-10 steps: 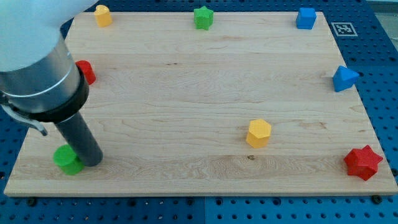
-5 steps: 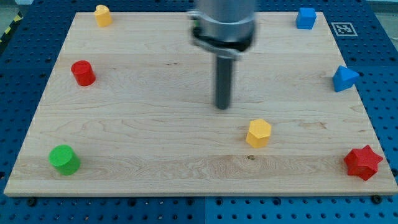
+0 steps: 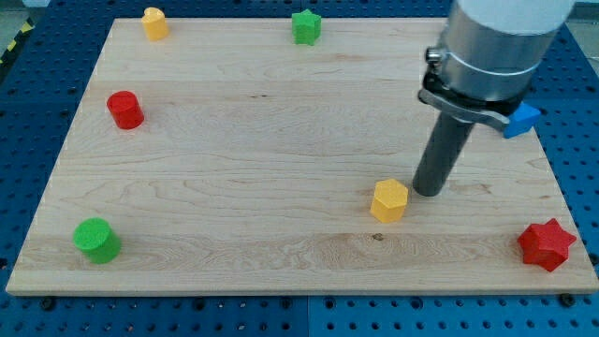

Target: Push the yellow hexagon to the bottom center of the board

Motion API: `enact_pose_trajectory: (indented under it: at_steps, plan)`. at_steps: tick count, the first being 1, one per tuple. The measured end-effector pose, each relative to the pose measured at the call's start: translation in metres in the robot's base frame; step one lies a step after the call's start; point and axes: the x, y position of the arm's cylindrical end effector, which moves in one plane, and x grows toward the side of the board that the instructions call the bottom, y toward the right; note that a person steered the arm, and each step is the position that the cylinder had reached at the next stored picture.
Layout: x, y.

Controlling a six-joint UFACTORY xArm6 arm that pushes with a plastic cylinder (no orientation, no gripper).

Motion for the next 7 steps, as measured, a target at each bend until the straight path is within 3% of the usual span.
enact_pose_trajectory:
  at_steps: [2,4,7]
  plan:
    - [0.011,-0.029]
    - [0.054,-0.043]
    - [0.065,-0.070]
